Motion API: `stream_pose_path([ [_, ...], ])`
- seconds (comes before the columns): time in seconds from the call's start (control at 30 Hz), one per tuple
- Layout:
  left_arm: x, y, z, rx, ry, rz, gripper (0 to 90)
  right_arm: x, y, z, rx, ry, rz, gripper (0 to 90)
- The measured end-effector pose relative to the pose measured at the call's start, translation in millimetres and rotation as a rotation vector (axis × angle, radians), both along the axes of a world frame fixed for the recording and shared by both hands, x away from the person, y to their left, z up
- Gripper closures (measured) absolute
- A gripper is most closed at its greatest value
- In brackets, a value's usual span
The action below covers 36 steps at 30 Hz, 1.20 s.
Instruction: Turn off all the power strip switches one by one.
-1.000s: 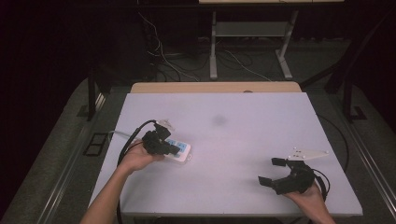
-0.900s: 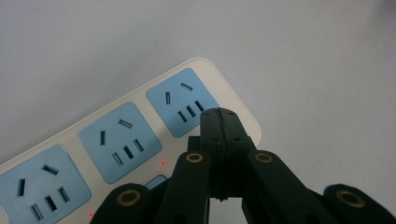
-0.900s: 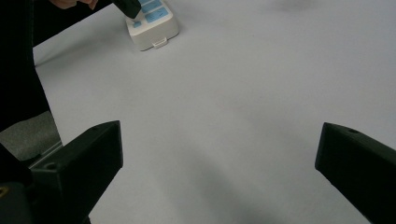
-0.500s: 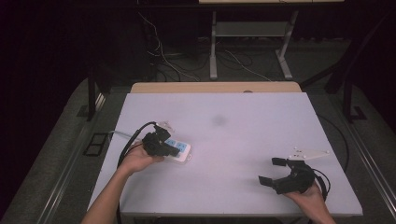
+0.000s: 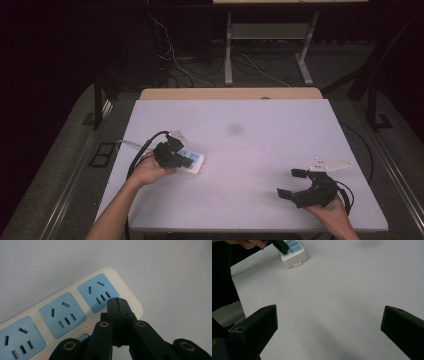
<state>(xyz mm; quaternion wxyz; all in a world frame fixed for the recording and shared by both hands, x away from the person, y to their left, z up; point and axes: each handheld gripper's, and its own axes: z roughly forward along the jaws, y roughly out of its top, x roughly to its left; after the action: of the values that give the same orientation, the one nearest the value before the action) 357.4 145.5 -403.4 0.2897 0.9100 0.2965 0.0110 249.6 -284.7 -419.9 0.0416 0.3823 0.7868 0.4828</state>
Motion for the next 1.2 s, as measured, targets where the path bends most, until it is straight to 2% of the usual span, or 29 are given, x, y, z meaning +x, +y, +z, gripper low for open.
stream_pose_path([
  [0.27,0.2,1.6,-2.1,-0.014,0.012,0.015,89.7,0.1,-1.3,0.5,0.000,-0.001,-0.003,0.7],
  [0.5,-2.9,6.5,-5.6,-0.063,0.007,0.049,89.7,-0.4,-3.6,1.5,0.004,-0.008,-0.010,0.7],
  [0.9,-3.2,4.9,-4.4,-0.052,0.004,0.048,89.5,0.1,-3.6,1.2,0.004,-0.008,-0.012,0.7],
  [1.07,-5.3,3.7,-3.3,-0.036,-0.009,0.041,89.5,0.2,-3.9,1.2,0.005,-0.008,-0.014,0.7],
  [1.13,-5.9,3.7,-2.1,-0.037,-0.017,0.037,89.5,0.4,-3.8,1.1,0.005,-0.008,-0.014,0.7],
  [1.17,-6.2,4.4,0.7,-0.051,-0.015,0.037,89.5,0.4,-3.9,1.1,0.005,-0.008,-0.015,0.7],
  [1.2,-7.0,3.4,1.2,-0.021,-0.023,0.029,89.5,0.4,-3.9,1.1,0.005,-0.008,-0.015,0.7],
])
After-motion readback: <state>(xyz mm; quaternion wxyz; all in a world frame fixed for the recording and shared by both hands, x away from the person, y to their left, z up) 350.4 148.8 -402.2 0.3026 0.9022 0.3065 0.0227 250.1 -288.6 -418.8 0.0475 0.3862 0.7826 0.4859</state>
